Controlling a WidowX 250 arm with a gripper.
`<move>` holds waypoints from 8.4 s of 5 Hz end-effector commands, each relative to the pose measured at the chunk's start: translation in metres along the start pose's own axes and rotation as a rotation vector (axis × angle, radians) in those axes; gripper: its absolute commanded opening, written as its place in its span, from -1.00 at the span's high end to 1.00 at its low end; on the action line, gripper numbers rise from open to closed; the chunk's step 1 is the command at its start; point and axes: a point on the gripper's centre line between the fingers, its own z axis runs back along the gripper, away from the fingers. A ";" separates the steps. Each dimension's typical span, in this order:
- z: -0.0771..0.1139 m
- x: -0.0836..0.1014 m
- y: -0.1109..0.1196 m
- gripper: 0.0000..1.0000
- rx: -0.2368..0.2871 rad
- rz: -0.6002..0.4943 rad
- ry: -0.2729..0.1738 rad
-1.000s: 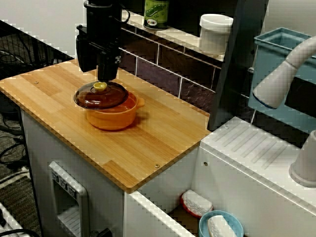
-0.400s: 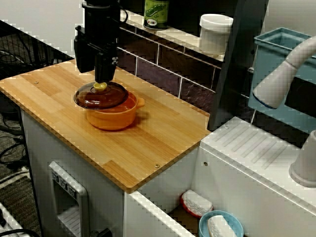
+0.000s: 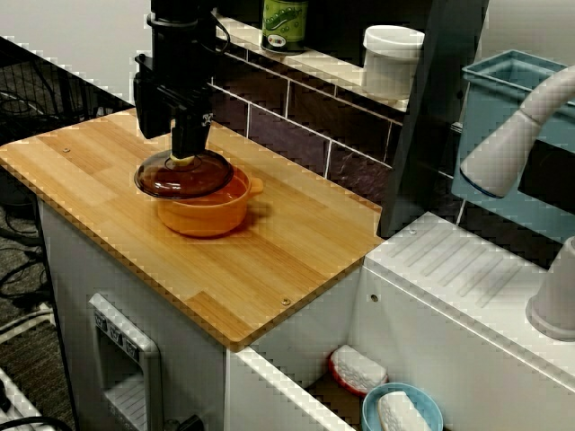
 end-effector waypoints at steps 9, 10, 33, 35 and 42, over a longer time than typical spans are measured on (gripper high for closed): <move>-0.005 0.018 0.004 -1.00 0.042 0.025 -0.048; -0.006 0.017 0.004 -0.96 0.040 0.029 -0.049; -0.007 -0.005 0.078 -1.00 -0.408 -0.116 -0.012; -0.002 -0.002 0.078 -1.00 -0.442 -0.120 -0.008; -0.014 -0.014 0.049 -1.00 -0.501 -0.108 -0.023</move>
